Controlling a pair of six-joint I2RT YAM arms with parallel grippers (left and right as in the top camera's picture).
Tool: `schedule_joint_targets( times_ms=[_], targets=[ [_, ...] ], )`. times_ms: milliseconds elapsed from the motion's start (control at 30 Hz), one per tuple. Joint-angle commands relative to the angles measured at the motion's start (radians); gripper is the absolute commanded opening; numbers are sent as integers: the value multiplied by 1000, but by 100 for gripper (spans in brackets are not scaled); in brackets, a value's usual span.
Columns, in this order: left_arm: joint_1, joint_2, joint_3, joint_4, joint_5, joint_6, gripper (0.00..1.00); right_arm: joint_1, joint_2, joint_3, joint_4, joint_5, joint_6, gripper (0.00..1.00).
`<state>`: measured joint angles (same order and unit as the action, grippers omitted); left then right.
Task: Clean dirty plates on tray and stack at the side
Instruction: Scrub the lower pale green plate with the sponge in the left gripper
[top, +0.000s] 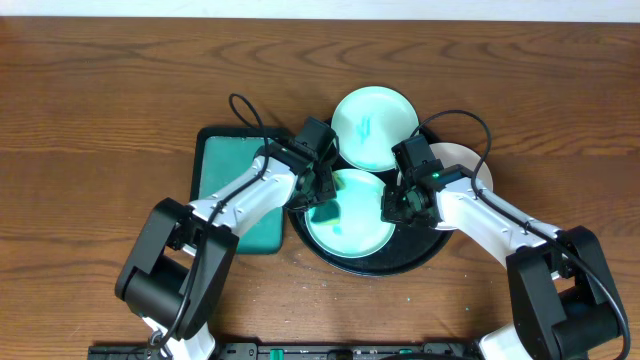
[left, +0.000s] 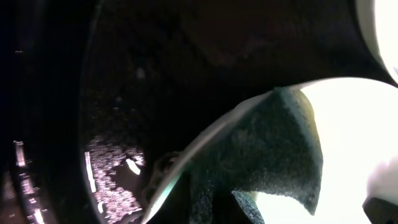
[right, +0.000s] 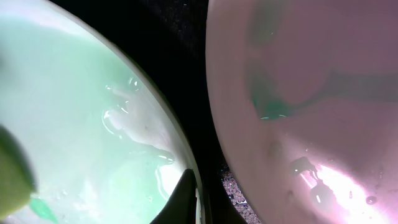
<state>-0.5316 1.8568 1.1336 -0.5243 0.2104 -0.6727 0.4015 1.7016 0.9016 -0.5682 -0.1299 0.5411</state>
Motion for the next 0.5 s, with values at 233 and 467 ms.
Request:
schedule_joint_targets(
  times_ms=[233, 467],
  targets=[
    [-20, 119, -28, 164, 304, -39, 7, 4, 44, -6, 5, 51, 19, 1],
    [-105, 192, -28, 276, 545, -13, 8, 5, 44, -6, 0, 51, 19, 1]
  ],
)
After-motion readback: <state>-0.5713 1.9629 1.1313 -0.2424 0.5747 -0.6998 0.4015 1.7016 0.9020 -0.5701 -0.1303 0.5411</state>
